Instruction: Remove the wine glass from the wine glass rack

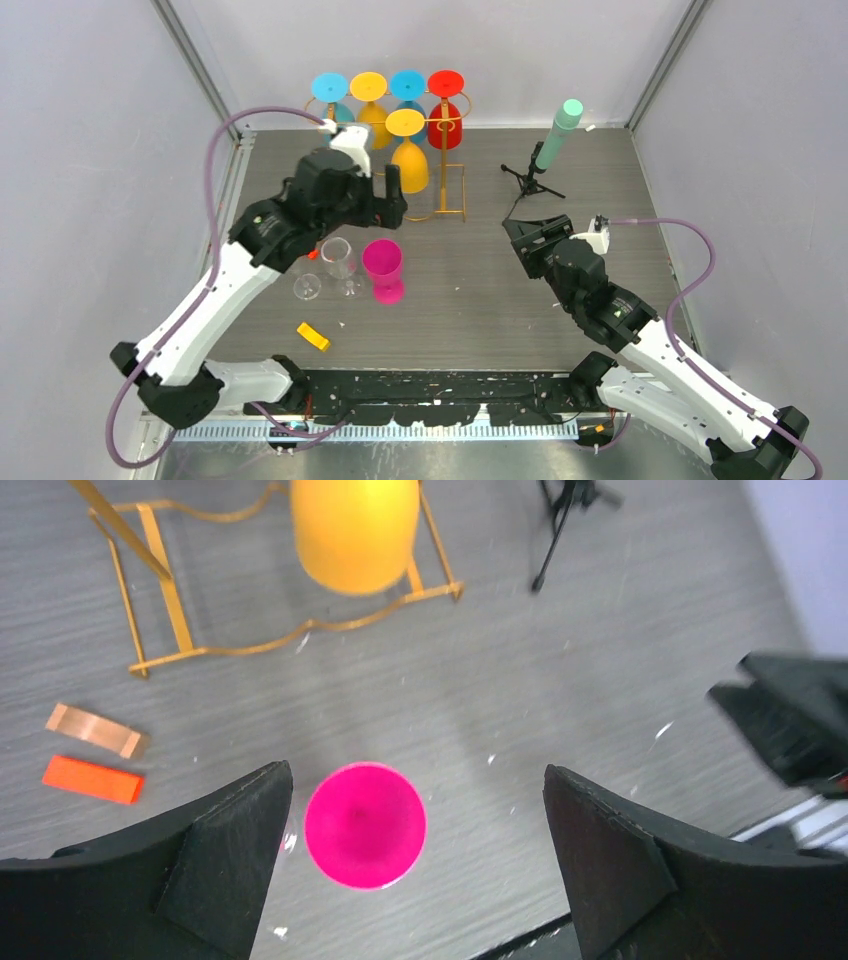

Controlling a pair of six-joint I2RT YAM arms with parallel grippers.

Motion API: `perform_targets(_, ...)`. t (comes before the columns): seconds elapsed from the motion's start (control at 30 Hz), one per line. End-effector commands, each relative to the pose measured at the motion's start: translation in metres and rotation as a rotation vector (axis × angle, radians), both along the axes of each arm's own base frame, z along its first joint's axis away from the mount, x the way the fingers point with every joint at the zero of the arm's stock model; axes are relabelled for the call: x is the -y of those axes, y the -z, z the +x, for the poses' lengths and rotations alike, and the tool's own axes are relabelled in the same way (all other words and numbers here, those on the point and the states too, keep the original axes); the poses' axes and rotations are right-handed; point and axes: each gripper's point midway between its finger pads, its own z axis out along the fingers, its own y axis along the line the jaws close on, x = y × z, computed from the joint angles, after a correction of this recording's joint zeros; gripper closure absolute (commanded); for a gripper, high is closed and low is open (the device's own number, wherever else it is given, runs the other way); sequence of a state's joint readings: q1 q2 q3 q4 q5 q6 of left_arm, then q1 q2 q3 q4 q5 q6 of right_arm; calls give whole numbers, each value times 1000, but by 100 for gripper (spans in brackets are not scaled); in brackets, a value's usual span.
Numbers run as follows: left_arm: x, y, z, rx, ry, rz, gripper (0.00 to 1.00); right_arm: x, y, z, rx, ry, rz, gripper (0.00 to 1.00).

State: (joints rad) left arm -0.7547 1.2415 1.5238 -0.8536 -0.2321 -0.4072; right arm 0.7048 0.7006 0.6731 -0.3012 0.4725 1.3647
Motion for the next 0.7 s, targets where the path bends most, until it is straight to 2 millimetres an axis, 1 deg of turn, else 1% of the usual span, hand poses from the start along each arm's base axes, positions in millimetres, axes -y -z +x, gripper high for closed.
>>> perform_targets(0.0,-2,-51,21,106,-59,-263,0,2,-25,3,54,21,33,40)
perform_targets(0.1,-11,-66,42,102,-115,-446,0,4,-27,2,61,23,31,40)
perform_targets(0.13,-9,-72,47,91,-100,-516,0,5,-28,2,66,24,31,40)
perform_targets(0.17,-7,-82,54,96,-80,-594,1,5,-28,1,68,24,31,40)
perform_targets(0.23,2,-92,62,61,-20,-708,3,5,-29,0,74,20,36,40)
perform_targets(0.27,5,-92,71,42,-14,-744,4,5,-31,0,82,18,41,40)
perform_targets(0.3,6,-96,76,33,-13,-777,6,5,-32,0,87,16,39,40)
perform_targets(0.33,7,-93,86,12,-22,-800,8,5,-32,0,91,17,39,40)
perform_targets(0.37,10,-93,93,0,-26,-820,11,6,-32,0,95,17,34,40)
perform_targets(0.43,13,-93,106,-18,-51,-856,23,8,-32,0,100,19,22,40)
perform_targets(0.53,17,-86,122,-54,-105,-928,44,10,-33,-1,109,22,12,41)
perform_targets(0.57,17,-86,127,-52,-119,-953,50,11,-33,-2,113,23,13,41)
perform_targets(0.6,17,-84,131,-55,-137,-970,53,13,-33,-3,117,25,10,41)
perform_targets(0.67,15,-79,136,-50,-181,-984,57,15,-34,-5,125,27,11,41)
